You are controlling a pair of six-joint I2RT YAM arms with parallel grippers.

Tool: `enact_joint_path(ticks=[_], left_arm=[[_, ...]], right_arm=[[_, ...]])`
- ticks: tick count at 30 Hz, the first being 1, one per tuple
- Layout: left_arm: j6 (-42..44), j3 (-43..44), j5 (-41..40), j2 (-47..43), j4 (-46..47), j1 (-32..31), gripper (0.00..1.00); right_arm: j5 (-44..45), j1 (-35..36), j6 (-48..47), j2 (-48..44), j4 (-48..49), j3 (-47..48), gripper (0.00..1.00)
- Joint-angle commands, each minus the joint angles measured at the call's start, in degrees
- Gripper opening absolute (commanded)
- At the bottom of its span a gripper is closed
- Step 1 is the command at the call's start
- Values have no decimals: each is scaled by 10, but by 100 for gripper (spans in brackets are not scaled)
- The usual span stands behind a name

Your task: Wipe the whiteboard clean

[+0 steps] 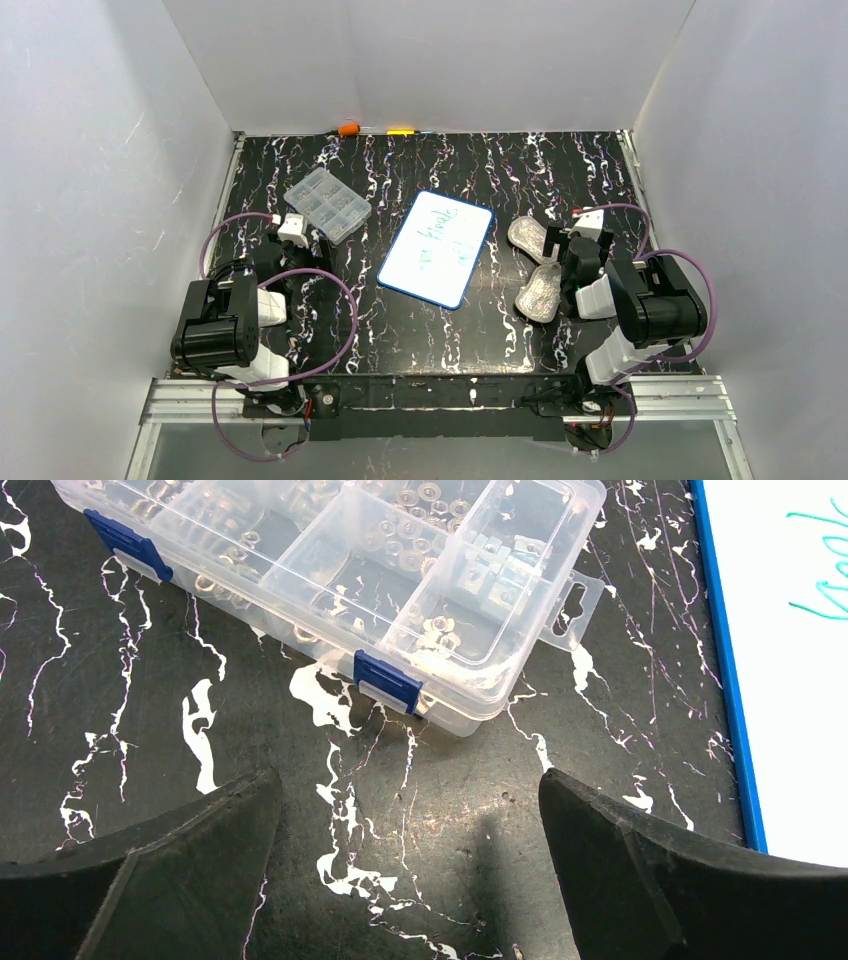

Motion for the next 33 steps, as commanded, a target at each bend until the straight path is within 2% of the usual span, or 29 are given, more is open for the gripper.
enact_joint_path(ticks=[1,8,10,12,14,15,16,17,18,19,21,23,28,33], left_arm=[[9,11,6,-11,1,-1,99],[9,13,6,-10,0,-1,99],[6,12,6,-12,0,-1,99],[-2,16,-11,-16,-7,0,99],[-6,22,-21,-25,-22,0,99],[-6,30,-27,-34,-43,1,99],[-6,46,-33,-49,-84,2,99],[-6,67,-37,-65,-131,3,99],[-6,89,-39,-82,-187,2,99],[-6,111,-39,-95,-233,2,99],[0,149,-33,-117,-299,3,99],[6,183,-30,-132,-356,2,99],[3,251,8,-143,-483,3,99],[-6,307,44,-117,-588,3,99]], right_arm=[[10,0,5,-3,23,-3,100],[11,0,5,-3,24,-3,100],[20,0,6,-23,-21,19,100],[54,0,21,-52,-196,98,100],[89,-5,85,-39,-373,210,100],[106,-12,187,-20,-458,265,100],[126,-22,280,1,-585,327,100],[108,-37,329,26,-686,384,100],[36,-58,330,45,-724,422,100],[-28,-68,328,59,-741,443,100],[-42,-57,314,47,-732,443,100],[34,-3,294,15,-707,430,100],[176,119,272,32,-788,499,100],[233,193,311,110,-906,601,100]])
